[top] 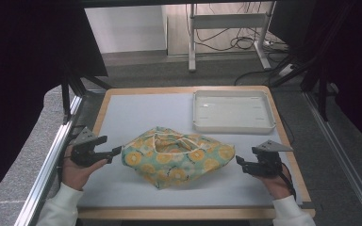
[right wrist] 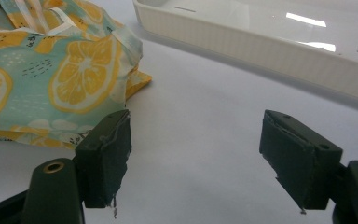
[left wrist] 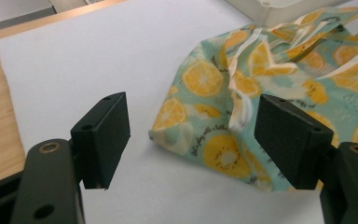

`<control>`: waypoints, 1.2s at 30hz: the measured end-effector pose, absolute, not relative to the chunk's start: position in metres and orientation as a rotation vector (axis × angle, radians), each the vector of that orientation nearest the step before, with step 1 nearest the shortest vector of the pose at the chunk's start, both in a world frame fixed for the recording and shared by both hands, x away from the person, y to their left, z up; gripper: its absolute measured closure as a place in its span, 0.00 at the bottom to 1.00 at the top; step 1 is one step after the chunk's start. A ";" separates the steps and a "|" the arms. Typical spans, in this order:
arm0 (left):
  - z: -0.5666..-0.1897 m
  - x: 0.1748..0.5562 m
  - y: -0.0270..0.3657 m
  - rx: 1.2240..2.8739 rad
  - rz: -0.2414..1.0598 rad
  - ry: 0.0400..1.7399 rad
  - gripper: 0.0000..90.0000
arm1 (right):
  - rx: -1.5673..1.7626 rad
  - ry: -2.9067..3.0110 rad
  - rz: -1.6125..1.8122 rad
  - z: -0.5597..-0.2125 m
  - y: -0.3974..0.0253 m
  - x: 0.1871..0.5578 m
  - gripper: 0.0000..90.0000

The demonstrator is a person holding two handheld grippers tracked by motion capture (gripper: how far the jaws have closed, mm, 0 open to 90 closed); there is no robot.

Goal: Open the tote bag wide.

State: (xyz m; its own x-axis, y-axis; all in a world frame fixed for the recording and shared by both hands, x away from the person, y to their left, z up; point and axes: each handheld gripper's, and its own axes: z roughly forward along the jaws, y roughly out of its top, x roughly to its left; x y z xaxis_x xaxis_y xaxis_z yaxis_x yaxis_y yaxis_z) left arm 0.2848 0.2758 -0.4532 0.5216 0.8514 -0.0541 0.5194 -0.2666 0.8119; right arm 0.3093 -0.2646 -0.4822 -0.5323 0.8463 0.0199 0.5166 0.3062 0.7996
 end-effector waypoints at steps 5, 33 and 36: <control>-0.448 0.289 0.268 1.951 0.497 1.105 0.29 | 1.220 2.176 1.097 -0.483 -0.264 0.309 0.28; -0.427 0.304 0.233 1.994 0.461 1.026 0.30 | 1.227 2.179 1.083 -0.484 -0.264 0.309 0.29; -0.427 0.306 0.229 2.005 0.455 1.018 0.30 | 1.229 2.176 1.080 -0.485 -0.264 0.310 0.29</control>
